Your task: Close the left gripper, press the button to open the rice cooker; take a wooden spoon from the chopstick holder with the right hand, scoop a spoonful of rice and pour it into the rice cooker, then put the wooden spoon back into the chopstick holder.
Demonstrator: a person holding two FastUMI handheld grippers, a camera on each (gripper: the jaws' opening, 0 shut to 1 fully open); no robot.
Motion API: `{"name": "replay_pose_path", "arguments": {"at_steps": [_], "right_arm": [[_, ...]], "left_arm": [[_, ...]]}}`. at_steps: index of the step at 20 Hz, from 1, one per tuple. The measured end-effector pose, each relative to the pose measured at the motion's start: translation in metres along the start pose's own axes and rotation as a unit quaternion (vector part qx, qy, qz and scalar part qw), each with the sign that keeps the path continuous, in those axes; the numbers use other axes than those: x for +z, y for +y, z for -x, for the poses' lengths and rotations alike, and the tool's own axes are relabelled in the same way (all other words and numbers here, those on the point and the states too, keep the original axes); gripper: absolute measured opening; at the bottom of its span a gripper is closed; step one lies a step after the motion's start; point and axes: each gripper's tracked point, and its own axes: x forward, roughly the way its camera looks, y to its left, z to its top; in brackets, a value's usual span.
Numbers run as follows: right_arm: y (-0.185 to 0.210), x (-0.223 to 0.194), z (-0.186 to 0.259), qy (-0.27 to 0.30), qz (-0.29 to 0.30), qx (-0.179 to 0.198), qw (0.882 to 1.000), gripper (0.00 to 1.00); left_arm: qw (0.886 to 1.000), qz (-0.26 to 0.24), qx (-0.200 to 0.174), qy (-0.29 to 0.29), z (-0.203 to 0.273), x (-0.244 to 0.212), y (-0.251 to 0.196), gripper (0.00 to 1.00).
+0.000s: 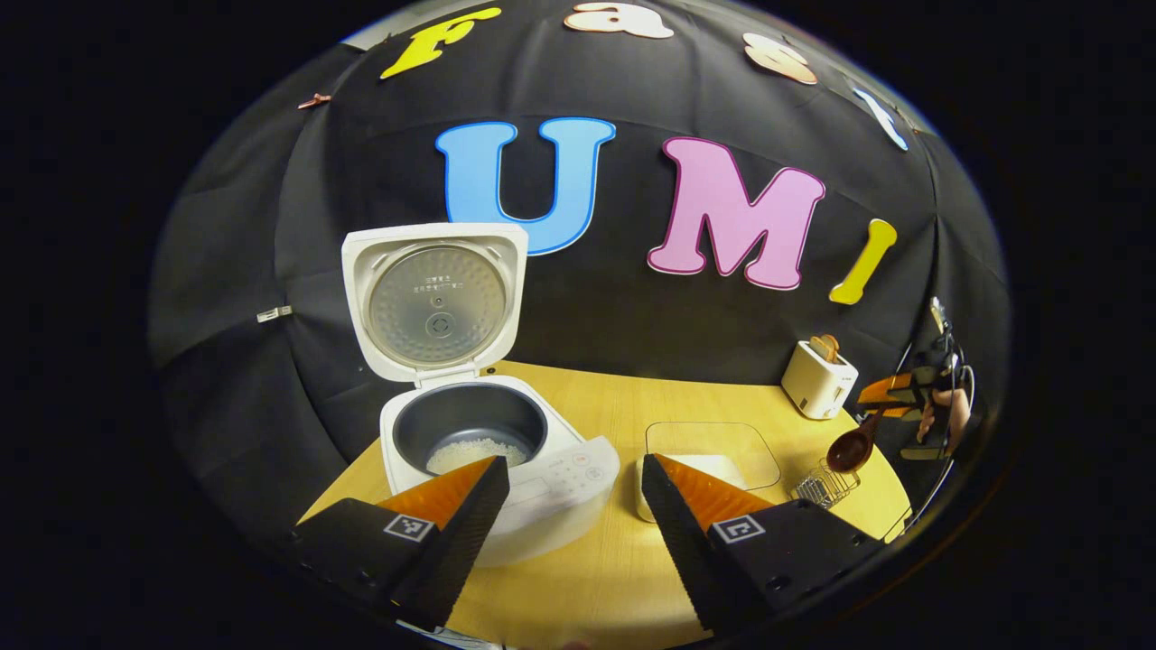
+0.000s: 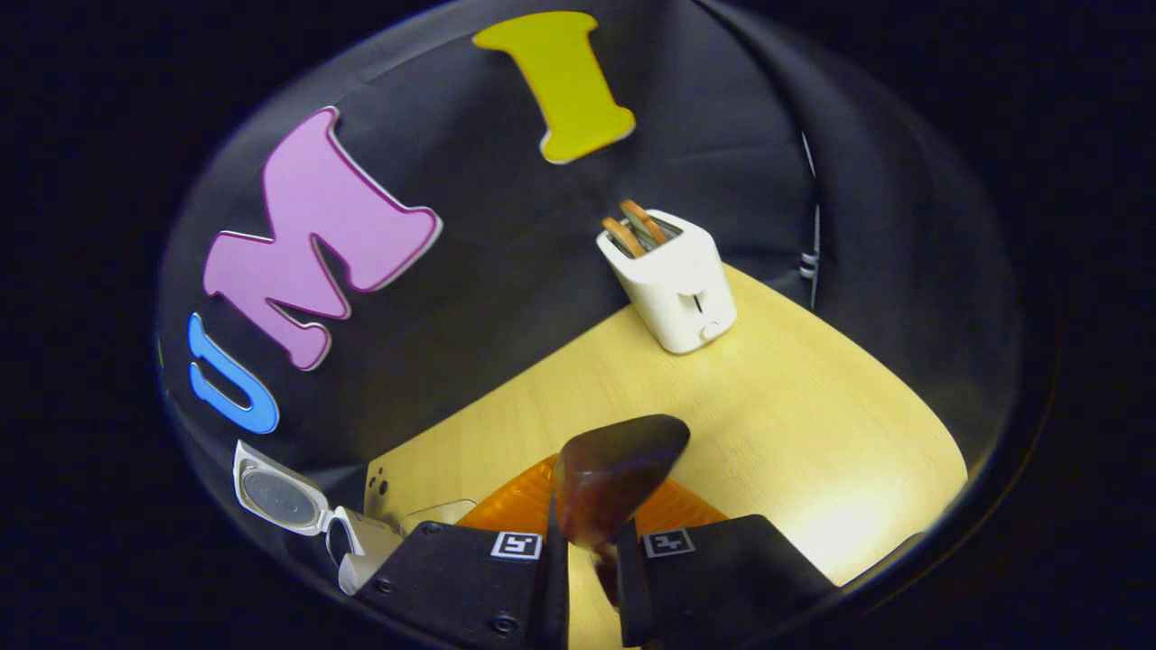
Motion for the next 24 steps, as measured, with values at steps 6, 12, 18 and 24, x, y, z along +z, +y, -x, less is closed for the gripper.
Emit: {"name": "replay_pose_path", "arguments": {"at_steps": [6, 12, 18, 24], "right_arm": [[0.091, 0.004, 0.000, -0.022, 0.033, 0.065, 0.997, 0.25], [0.142, -0.054, -0.034, -0.001, 0.080, 0.083, 0.993, 0.25], [0.159, -0.110, -0.072, 0.002, 0.148, 0.072, 0.986, 0.26], [0.156, -0.154, -0.090, -0.006, 0.254, 0.056, 0.965, 0.26]], "left_arm": [[1.000, 0.018, 0.004, 0.000, 0.000, -0.005, 0.019, 0.96], [1.000, 0.023, 0.011, 0.006, 0.007, -0.014, 0.040, 0.92], [0.999, 0.031, 0.021, 0.024, 0.002, -0.029, 0.061, 0.96], [0.999, 0.037, 0.012, 0.026, -0.002, -0.033, 0.064, 0.96]]}}
